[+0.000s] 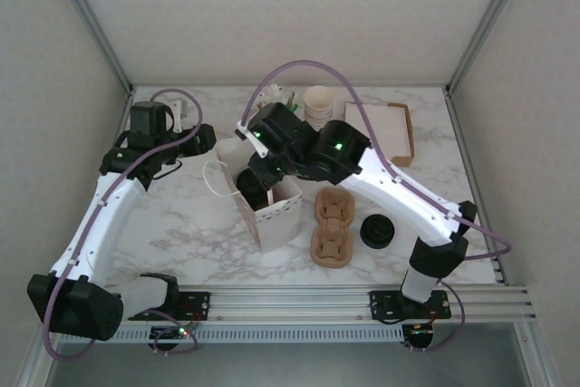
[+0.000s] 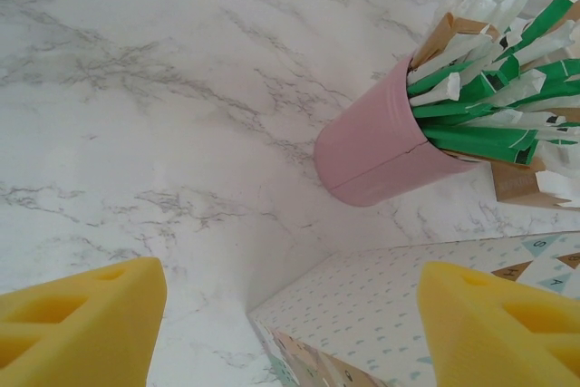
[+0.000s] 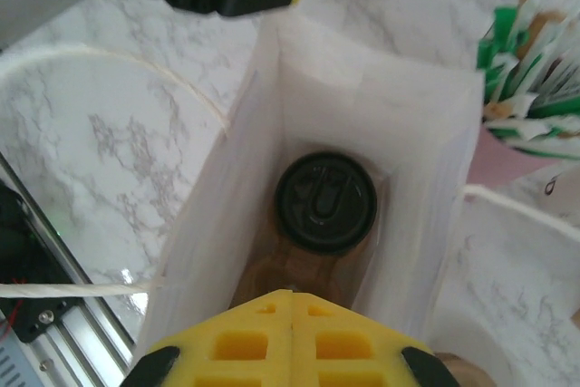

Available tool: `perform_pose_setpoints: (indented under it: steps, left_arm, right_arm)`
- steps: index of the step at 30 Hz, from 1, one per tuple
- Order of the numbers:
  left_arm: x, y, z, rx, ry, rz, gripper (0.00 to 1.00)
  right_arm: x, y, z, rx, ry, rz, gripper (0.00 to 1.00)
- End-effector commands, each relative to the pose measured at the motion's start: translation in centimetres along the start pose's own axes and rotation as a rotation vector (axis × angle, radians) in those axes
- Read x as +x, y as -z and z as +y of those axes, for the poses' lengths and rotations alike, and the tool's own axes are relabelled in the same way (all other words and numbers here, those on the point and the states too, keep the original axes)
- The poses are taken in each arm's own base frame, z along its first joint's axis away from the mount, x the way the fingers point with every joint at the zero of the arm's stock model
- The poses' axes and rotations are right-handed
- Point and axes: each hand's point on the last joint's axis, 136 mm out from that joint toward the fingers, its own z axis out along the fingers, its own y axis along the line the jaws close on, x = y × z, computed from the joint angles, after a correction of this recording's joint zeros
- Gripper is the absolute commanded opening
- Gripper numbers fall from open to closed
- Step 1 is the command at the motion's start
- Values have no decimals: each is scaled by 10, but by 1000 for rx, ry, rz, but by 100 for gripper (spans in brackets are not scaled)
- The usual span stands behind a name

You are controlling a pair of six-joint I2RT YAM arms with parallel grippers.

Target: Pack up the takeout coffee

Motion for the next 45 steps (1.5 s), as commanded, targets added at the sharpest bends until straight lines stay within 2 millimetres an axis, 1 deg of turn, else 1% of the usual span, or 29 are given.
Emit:
perform_pose_setpoints:
  steps: [1,5,8,11,13,16,18,20,24,26,29,30,34,37,40,43,45]
  left_arm:
    - [-3,4,4,-15,3,-27,74]
    - [-3,4,4,-16,4,-28,74]
    - [-3,4,4,-13,5,-25,74]
    - [-2,3,4,-15,5,-24,74]
    - [-3,4,4,-14,4,-26,74]
    - [-3,4,4,-15,3,-27,74]
    - [-3,4,4,-15,4,-28,74]
    - [-3,4,4,-15,3,-29,74]
    - [-3,4,5,-19,5,-32,74]
    - [-3,3,5,-19,6,-34,75]
    - [-4,4,4,-11,9,-37,75]
    - [-5,5,4,-10,9,-43,75]
    - [-8,10,4,-14,5,-78,75]
    - [-13,17,4,-18,-1,-115,75]
    - [-18,26,4,-20,-6,-165,75]
    - [-24,40,0,-1,-12,-233,75]
    - [-29,49,-4,22,-15,-281,76]
  right_arm:
    - [13,-20,8,-20,-46,58,0]
    - [27,-42,10,-26,-77,113,1]
    - [33,-50,11,-24,-84,140,5]
    - [35,-53,9,-8,-85,149,15]
    - [33,-51,8,-6,-85,141,23]
    - [29,-45,7,-3,-86,119,32]
    - [24,-38,4,4,-85,99,34]
    - [19,-30,-1,22,-83,69,39]
    - [6,-9,-11,55,-81,-9,44]
    - [-4,6,-17,71,-79,-70,47]
    - [-16,27,-27,101,-80,-164,48]
    - [-19,34,-30,110,-82,-187,51]
    - [-31,65,-44,148,-99,-301,52]
    - [-33,85,-57,177,-131,-374,52]
    - [-29,105,-74,207,-183,-439,53]
    - [-19,119,-98,247,-253,-472,56]
    - [-11,127,-113,278,-293,-485,56]
